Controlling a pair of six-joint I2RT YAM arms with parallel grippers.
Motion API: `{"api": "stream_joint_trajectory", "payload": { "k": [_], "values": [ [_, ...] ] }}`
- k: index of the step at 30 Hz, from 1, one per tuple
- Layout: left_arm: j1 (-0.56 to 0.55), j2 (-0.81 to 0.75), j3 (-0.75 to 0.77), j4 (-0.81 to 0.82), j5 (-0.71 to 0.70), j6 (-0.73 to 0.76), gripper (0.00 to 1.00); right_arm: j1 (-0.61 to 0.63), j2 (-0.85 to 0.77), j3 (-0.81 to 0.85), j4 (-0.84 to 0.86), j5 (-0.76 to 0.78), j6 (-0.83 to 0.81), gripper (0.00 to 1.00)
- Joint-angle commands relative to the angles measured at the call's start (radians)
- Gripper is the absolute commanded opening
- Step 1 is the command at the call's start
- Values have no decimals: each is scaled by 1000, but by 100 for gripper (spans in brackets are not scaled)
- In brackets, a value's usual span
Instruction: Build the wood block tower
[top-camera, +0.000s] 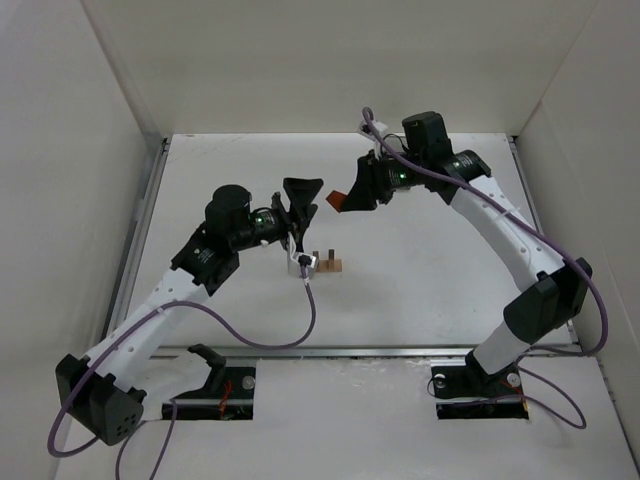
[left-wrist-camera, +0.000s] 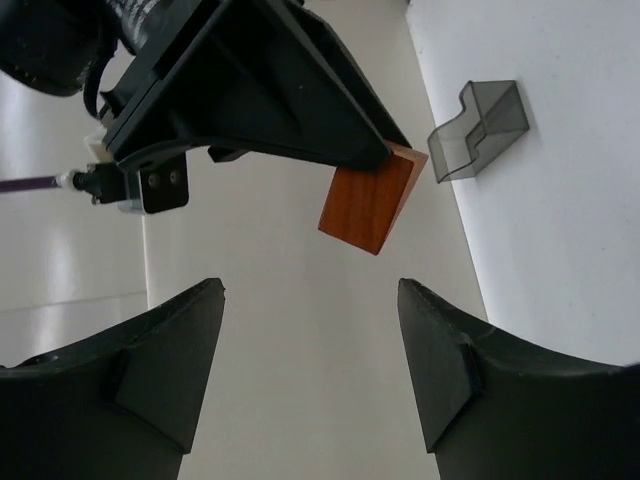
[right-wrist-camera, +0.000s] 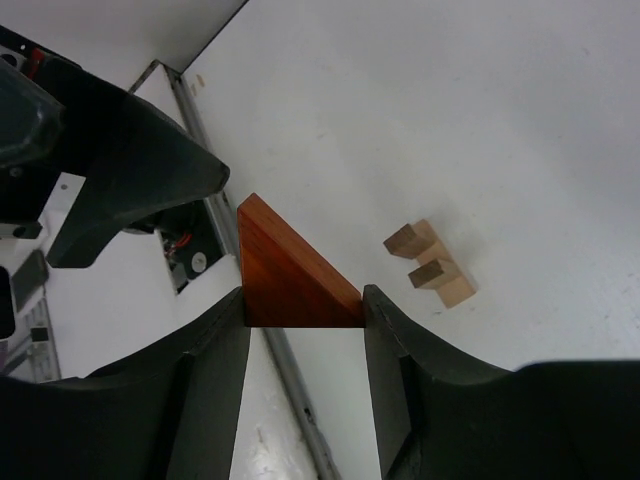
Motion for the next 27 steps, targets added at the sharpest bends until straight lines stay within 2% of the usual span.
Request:
{"api": "stream_joint_trajectory", "payload": {
  "k": [1, 6, 11, 16, 27],
  "values": [
    [-34, 17, 24, -54, 6, 103, 67, -6, -71, -50, 118, -32, 95, 0],
    [-93, 50, 49, -107, -64, 153, 60, -6, -80, -63, 127, -32, 116, 0],
    [-131, 98, 113, -186, -116, 174, 59, -6, -80, -72, 128, -32, 116, 0],
    [-140, 98, 113, -176, -136, 163, 58, 5, -89, -113, 128, 20, 116, 0],
    [-150, 150, 164, -213, -166, 118, 55, 25, -89, -113, 117, 5, 95, 0]
  ]
}}
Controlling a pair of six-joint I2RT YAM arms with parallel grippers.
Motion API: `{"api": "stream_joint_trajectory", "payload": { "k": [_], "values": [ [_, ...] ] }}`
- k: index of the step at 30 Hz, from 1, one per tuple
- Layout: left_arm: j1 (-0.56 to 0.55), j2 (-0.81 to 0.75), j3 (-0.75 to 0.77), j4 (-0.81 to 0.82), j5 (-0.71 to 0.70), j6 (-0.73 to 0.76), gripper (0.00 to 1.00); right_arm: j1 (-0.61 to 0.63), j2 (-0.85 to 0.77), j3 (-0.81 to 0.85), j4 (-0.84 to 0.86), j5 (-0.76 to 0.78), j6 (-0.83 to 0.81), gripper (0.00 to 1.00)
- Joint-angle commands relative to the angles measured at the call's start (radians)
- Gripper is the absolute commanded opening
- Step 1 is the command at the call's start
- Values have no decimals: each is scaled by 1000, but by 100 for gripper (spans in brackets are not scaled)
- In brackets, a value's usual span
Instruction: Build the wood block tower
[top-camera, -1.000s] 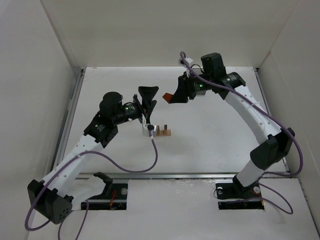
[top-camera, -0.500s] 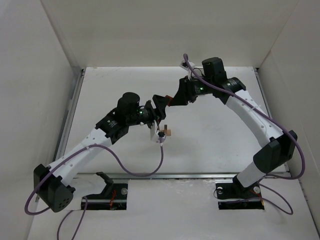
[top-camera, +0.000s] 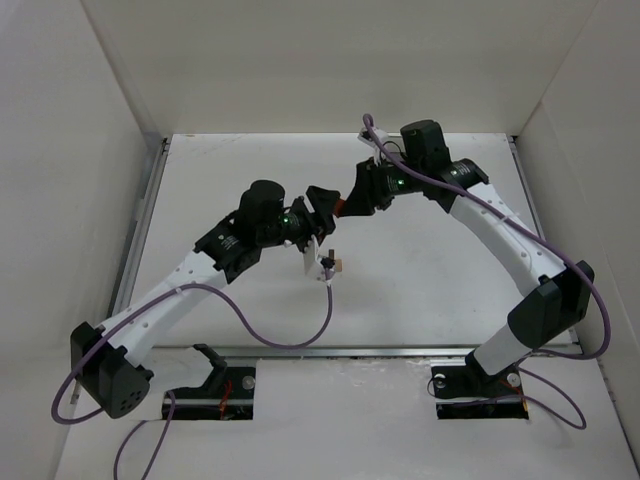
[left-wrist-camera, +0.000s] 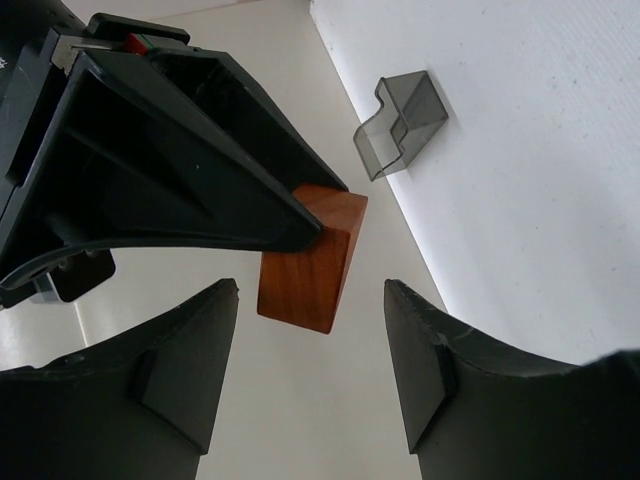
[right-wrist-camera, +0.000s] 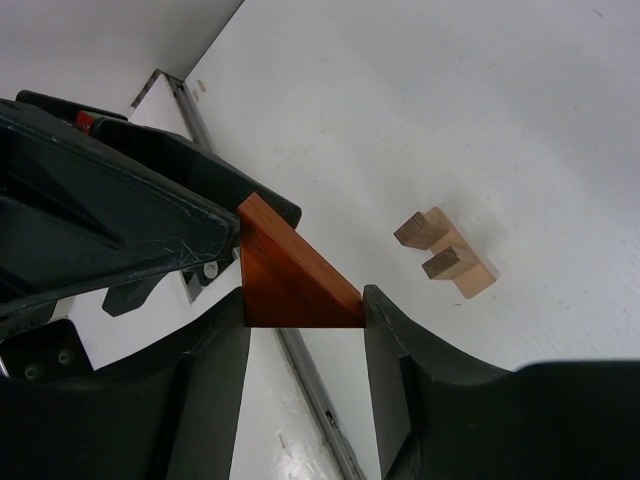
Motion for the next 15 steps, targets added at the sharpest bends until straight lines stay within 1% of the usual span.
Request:
{"api": "stream_joint_trajectory", "payload": {
  "k": [1, 4, 6, 8, 12, 13, 15],
  "values": [
    [-12, 17, 67, -24, 0, -16, 57, 22, -31, 8, 38, -23, -10, 0],
    [-12, 17, 78, -45, 0, -26, 58, 22, -31, 8, 29, -3, -20, 0],
    [-12, 27, 88, -88, 0, -26, 58, 31, -31, 8, 29, 6, -20, 0],
    [-12, 27, 100, -129, -9, -16, 55, 31, -31, 8, 29, 6, -20, 0],
    [-12, 37, 101, -150, -18, -4, 42, 31, -21, 8, 29, 6, -20, 0],
    [-12, 37, 101, -150, -18, -4, 36, 31, -21, -1, 29, 6, -20, 0],
    [-12, 37, 110, -150, -18, -4, 35, 31, -21, -1, 29, -10, -29, 0]
  ]
}}
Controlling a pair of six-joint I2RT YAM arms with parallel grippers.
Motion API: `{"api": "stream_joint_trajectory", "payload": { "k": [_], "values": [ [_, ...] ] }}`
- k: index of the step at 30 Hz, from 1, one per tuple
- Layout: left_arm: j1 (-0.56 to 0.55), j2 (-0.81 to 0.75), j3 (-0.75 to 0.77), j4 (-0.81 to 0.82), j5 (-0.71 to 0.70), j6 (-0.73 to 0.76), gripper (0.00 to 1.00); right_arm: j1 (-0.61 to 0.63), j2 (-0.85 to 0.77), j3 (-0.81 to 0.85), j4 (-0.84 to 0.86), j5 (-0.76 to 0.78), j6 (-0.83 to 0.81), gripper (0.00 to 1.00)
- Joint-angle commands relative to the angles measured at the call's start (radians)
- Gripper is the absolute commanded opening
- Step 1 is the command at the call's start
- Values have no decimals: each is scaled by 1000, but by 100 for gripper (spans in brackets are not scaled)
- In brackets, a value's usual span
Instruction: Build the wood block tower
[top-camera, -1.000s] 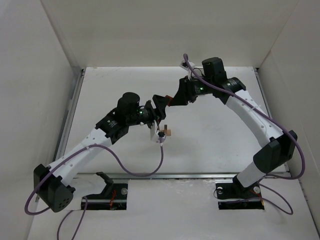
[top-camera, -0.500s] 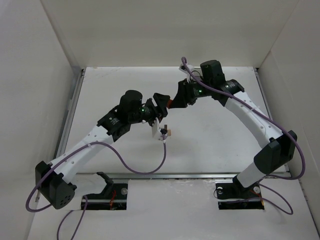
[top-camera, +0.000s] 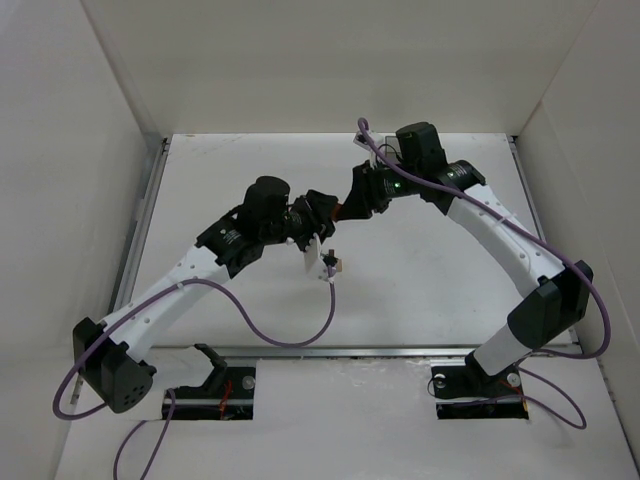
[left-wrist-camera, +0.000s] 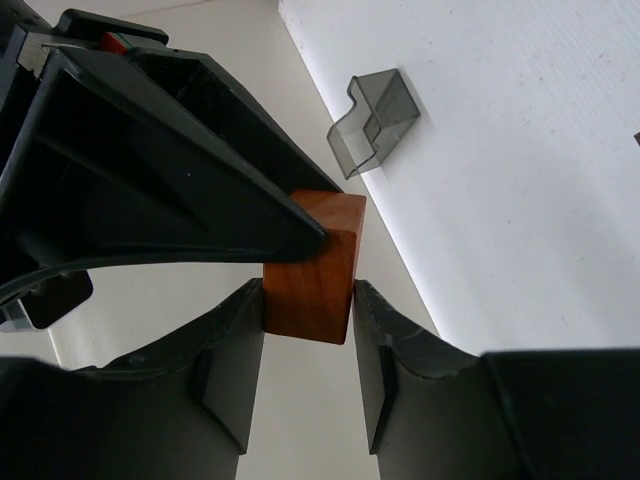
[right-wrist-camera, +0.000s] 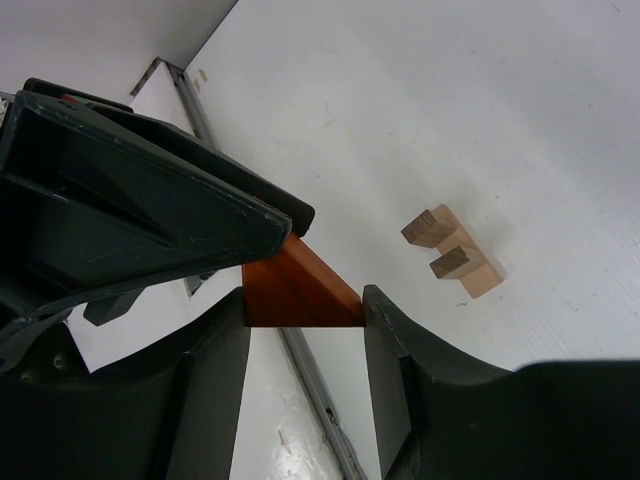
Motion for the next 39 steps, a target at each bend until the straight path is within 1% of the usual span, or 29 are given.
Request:
{"api": "stream_joint_trajectory", "payload": {
  "k": [1, 4, 7, 8, 9, 10, 11, 12, 13, 14, 15, 16, 17, 19, 20, 21, 22, 23, 24, 26, 27, 28, 34, 35, 38, 39],
  "values": [
    [-14, -3, 41, -48, 10, 4, 35, 7, -22, 1, 36, -30, -19, 0],
    [-25, -3, 41, -48, 10, 4, 24, 17, -13, 1, 45, -30, -19, 0],
    [-34, -3, 41, -48, 10, -17, 21, 17, -13, -8, 45, -39, -19, 0],
    [-34, -3, 41, -48, 10, -17, 18, 17, -13, -8, 45, -39, -19, 0],
    [-34, -3, 41, -48, 10, -26, 15, 17, -13, -8, 54, -39, -19, 0],
    [-34, -3, 41, -48, 10, -26, 7, 17, -13, -8, 54, -49, -19, 0],
    [-34, -3, 41, -48, 22, -69, 2, 17, -13, -8, 54, -49, -19, 1],
    [-34, -3, 41, -34, 22, -101, 0, 17, -13, -8, 54, -49, -19, 5],
    [-34, -3, 41, -22, 33, -144, 0, 17, -13, -8, 54, -39, -19, 7],
    [-34, -3, 41, 4, 33, -193, 0, 17, -13, -17, 54, -39, -19, 13],
    [-34, -3, 51, 4, 33, -291, 0, 17, -13, -17, 54, -30, -19, 17],
    [-34, -3, 51, 15, 33, -337, 0, 17, -13, -17, 54, -15, -19, 21],
    [-34, -3, 60, 15, 33, -380, 0, 17, -22, -26, 54, -15, -19, 29],
    [-34, -3, 60, 3, 53, -483, 0, 17, -22, -26, 54, 5, -19, 39],
    [-34, -3, 60, -8, 62, -509, 0, 17, -22, -26, 54, 5, -19, 46],
    [-34, -12, 40, -8, 76, -539, 0, 17, -22, -26, 54, 5, -19, 59],
    [-34, -12, 29, 9, 85, -571, 0, 17, -22, -26, 54, 16, -19, 63],
    [-34, -26, 19, 20, 85, -641, 0, 17, -22, -35, 54, 25, -19, 66],
    [-22, -38, 9, 30, 102, -680, 0, 17, -22, -36, 54, 25, -19, 80],
    [4, -38, -6, 49, 131, -755, 0, 17, -22, -36, 54, 62, -19, 92],
    [13, -49, -18, 60, 131, -823, 0, 17, -34, -36, 54, 76, -19, 96],
    [13, -49, -34, 60, 131, -848, 0, 17, -43, -36, 54, 89, -10, 100],
    [65, -60, -100, 78, 196, -967, 0, -11, -72, -36, 54, 192, 27, 100],
    [75, -60, -109, 78, 232, -976, 0, -11, -83, -36, 54, 233, 37, 100],
    [107, -46, -138, 78, 280, -1020, 0, -20, -112, -36, 54, 298, 48, 100],
    [124, -46, -150, 121, 300, -1043, 0, -20, -126, -45, 54, 351, 59, 100]
  ]
}}
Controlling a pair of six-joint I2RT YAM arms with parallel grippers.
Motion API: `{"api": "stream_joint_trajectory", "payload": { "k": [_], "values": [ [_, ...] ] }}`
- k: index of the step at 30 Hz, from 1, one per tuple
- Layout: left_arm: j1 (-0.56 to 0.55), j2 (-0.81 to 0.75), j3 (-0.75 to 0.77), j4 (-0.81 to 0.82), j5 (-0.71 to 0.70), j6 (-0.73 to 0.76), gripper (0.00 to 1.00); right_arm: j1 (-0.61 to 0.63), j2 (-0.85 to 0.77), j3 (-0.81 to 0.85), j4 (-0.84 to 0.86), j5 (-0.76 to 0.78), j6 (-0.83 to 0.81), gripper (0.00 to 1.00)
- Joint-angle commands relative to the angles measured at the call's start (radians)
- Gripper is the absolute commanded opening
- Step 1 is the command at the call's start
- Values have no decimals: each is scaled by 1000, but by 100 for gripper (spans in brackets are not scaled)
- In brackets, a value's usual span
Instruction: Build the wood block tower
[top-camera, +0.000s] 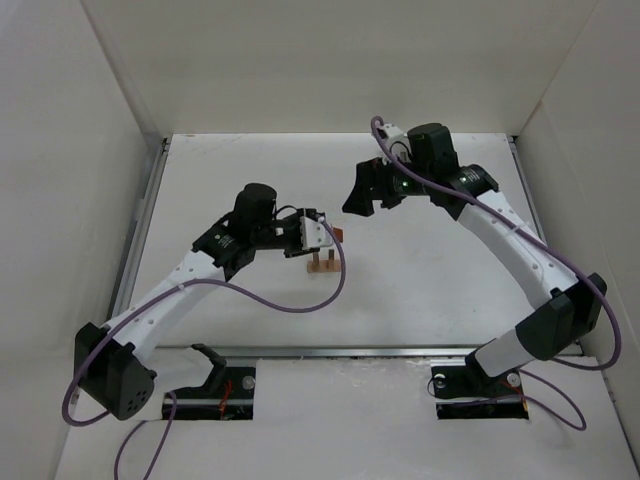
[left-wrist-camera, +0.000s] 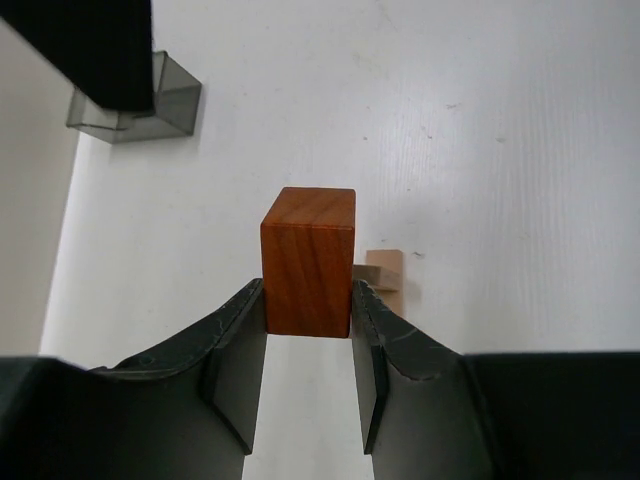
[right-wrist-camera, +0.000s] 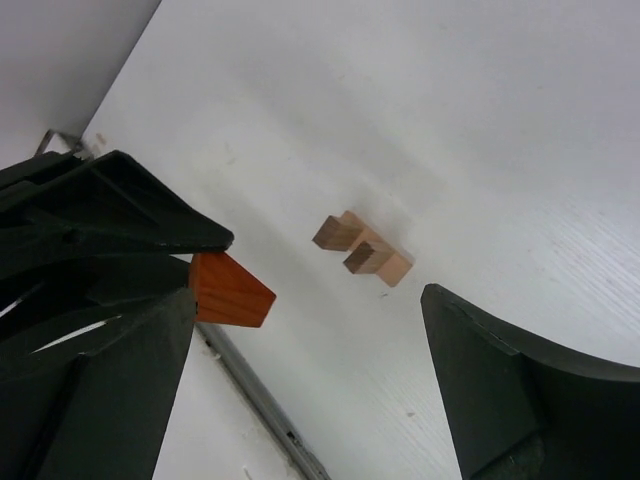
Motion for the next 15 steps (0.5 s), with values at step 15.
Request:
{"api": "stream_joint_trajectory", "payload": {
  "k": [15],
  "values": [
    [98, -27, -299, 516, 126, -395, 0, -71, -161, -175, 150, 160, -6, 100]
  ]
}}
